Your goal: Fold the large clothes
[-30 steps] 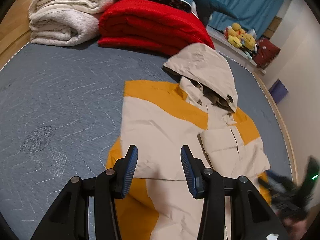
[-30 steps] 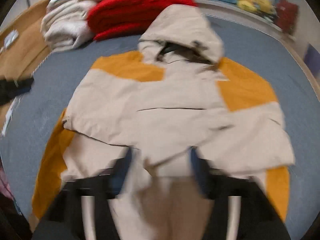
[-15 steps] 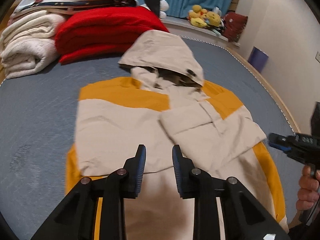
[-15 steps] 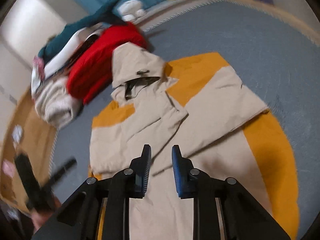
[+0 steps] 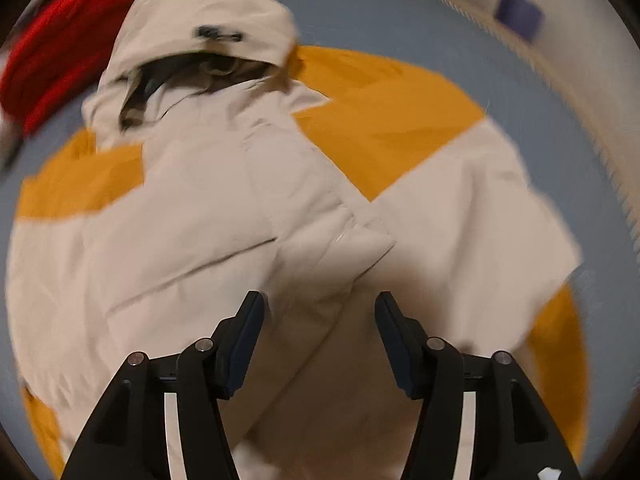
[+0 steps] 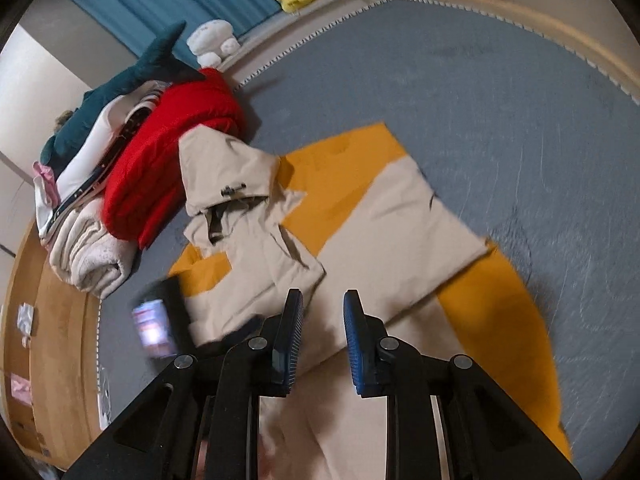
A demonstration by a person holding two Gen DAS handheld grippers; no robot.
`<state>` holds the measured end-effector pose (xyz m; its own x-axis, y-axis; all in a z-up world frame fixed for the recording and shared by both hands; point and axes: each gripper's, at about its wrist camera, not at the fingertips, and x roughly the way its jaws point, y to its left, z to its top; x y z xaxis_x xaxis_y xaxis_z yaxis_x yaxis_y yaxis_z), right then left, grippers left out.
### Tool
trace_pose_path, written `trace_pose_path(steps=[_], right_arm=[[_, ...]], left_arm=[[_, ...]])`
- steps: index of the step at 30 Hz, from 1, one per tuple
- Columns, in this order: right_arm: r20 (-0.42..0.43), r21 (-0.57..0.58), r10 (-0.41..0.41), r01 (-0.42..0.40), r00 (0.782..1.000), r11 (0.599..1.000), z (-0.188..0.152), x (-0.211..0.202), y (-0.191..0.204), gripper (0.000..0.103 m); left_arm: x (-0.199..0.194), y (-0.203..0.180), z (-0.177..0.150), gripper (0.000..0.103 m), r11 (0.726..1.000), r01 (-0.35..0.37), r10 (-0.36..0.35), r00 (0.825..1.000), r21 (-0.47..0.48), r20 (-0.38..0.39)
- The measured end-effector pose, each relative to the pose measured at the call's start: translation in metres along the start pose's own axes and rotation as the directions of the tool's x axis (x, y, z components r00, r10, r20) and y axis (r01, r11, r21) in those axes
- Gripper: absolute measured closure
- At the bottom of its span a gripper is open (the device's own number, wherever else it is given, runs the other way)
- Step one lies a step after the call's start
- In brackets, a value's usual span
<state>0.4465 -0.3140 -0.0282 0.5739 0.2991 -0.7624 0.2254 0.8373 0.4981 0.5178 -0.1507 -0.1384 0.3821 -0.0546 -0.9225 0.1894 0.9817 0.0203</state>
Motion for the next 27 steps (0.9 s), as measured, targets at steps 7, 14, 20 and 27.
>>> trace_pose_path(steps=[7, 14, 20, 27], right_arm=[[-0.085, 0.058, 0.02, -0.015, 0.996, 0.998, 0.0, 0.018, -0.017, 0.081], [-0.155, 0.085, 0.042, -0.029, 0.987, 0.996, -0.012, 0.042, -0.01, 0.081], [-0.197, -0.008, 0.027, -0.029, 0.98, 1.0, -0.033, 0.055, 0.014, 0.081], [-0.172, -0.007, -0.005, 0.004, 0.985, 1.0, -0.036, 0.055, 0.019, 0.081]], left_arm=[[-0.067, 0.075, -0.021, 0.097, 0.994, -0.025, 0.038, 0.991, -0.109, 0.126], [-0.145, 0.247, -0.121, 0.081, 0.842, 0.256, -0.167, 0.961, -0.475, 0.221], [-0.129, 0.247, -0.139, 0.067, 0.79, 0.283, -0.196, 0.957, -0.543, 0.214], [-0.096, 0.113, -0.057, 0.048, 0.964, 0.148, -0.109, 0.978, -0.22, 0.177]])
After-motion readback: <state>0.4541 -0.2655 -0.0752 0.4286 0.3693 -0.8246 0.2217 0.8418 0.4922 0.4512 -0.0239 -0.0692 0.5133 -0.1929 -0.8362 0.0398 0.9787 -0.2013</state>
